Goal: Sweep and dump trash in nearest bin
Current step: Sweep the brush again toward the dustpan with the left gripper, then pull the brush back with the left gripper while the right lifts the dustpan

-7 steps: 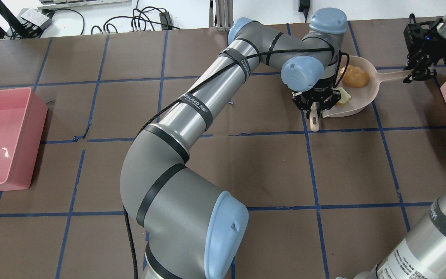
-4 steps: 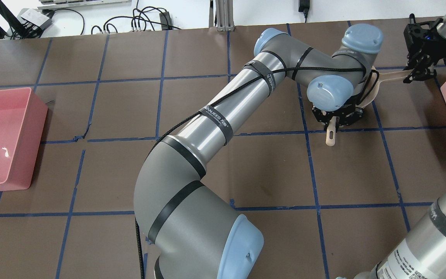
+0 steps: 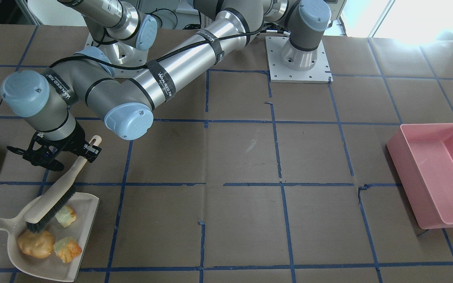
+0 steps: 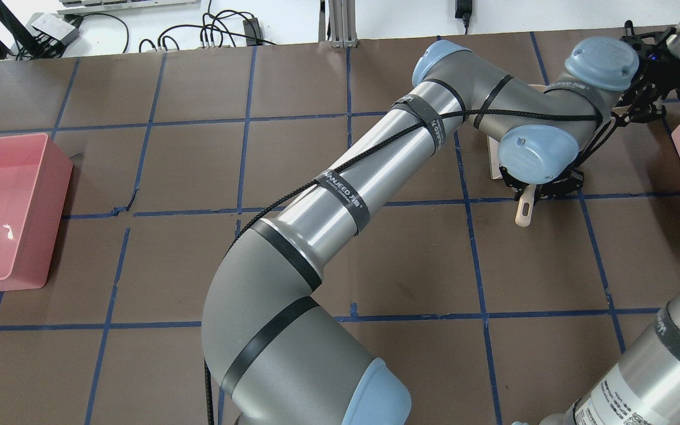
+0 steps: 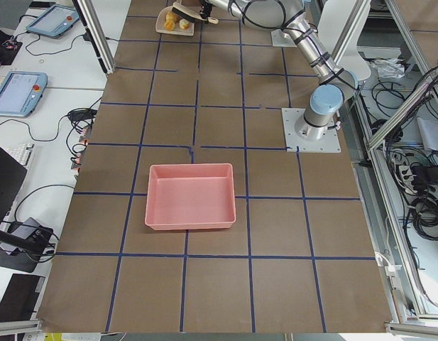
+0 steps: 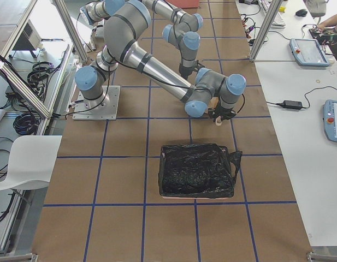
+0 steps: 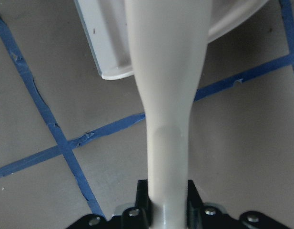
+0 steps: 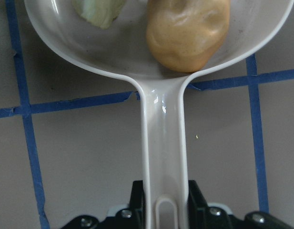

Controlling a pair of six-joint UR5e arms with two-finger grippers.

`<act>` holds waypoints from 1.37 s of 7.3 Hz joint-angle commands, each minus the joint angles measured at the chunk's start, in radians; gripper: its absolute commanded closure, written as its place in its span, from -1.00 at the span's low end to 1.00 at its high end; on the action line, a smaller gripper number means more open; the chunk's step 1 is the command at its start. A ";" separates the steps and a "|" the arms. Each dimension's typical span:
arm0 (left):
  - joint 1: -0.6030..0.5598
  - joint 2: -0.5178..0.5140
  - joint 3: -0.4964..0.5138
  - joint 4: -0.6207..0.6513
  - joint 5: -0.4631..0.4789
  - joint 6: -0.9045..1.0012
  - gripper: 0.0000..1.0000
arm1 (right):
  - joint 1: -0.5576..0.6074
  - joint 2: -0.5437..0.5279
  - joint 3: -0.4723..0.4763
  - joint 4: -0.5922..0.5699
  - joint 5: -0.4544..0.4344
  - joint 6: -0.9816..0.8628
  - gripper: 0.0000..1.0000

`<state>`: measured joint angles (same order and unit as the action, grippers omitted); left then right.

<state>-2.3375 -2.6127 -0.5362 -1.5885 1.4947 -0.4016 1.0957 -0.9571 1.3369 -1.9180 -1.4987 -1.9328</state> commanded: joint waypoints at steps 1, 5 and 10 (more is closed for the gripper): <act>-0.002 0.078 -0.022 -0.075 0.004 -0.002 0.97 | 0.001 0.000 0.001 0.001 0.000 0.000 1.00; 0.119 0.384 -0.465 -0.116 0.076 0.007 0.99 | -0.005 -0.003 -0.002 0.004 0.018 0.027 1.00; 0.201 0.790 -1.186 0.039 0.003 -0.008 0.98 | -0.016 -0.008 0.002 0.011 0.107 0.038 1.00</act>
<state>-2.1567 -1.8811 -1.5756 -1.6187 1.5246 -0.4069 1.0831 -0.9632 1.3387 -1.9072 -1.4233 -1.8960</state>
